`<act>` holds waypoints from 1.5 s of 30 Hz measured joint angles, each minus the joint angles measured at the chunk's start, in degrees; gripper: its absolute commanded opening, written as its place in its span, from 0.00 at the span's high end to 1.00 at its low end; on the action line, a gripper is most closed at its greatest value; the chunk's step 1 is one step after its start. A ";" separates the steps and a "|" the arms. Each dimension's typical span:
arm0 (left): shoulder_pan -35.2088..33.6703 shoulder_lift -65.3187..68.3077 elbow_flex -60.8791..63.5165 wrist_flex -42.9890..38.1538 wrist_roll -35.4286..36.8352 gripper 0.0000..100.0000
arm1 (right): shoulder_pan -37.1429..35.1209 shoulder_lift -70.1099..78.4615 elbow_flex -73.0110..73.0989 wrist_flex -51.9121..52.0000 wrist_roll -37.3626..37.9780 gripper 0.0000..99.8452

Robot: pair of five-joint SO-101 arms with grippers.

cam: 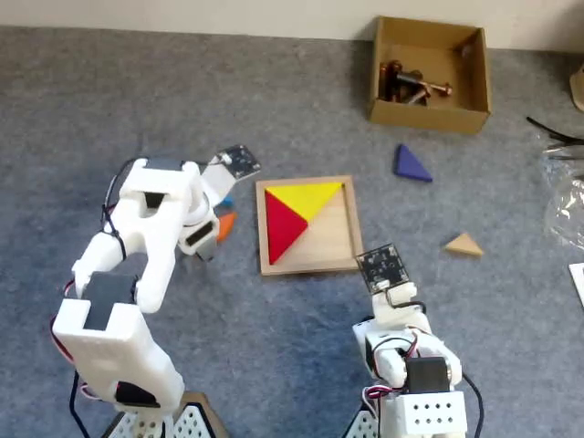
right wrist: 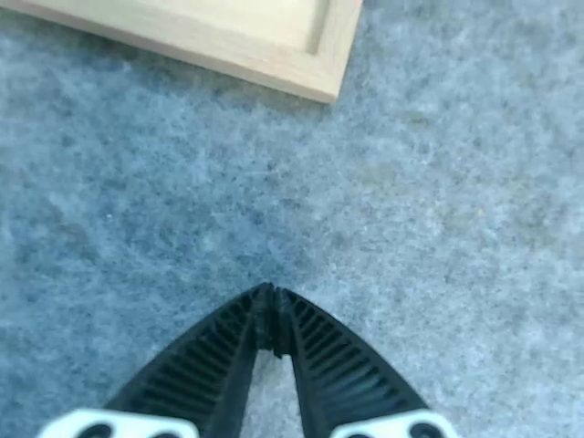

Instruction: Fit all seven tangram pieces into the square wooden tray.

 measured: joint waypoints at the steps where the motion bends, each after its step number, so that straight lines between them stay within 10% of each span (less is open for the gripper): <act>1: 0.09 -0.09 0.35 0.00 0.00 0.81 | 0.00 0.00 0.00 0.00 0.00 0.99; 45: 7.03 7.74 -7.74 -1.67 -4.92 0.81 | 0.00 0.00 0.00 0.00 0.00 0.99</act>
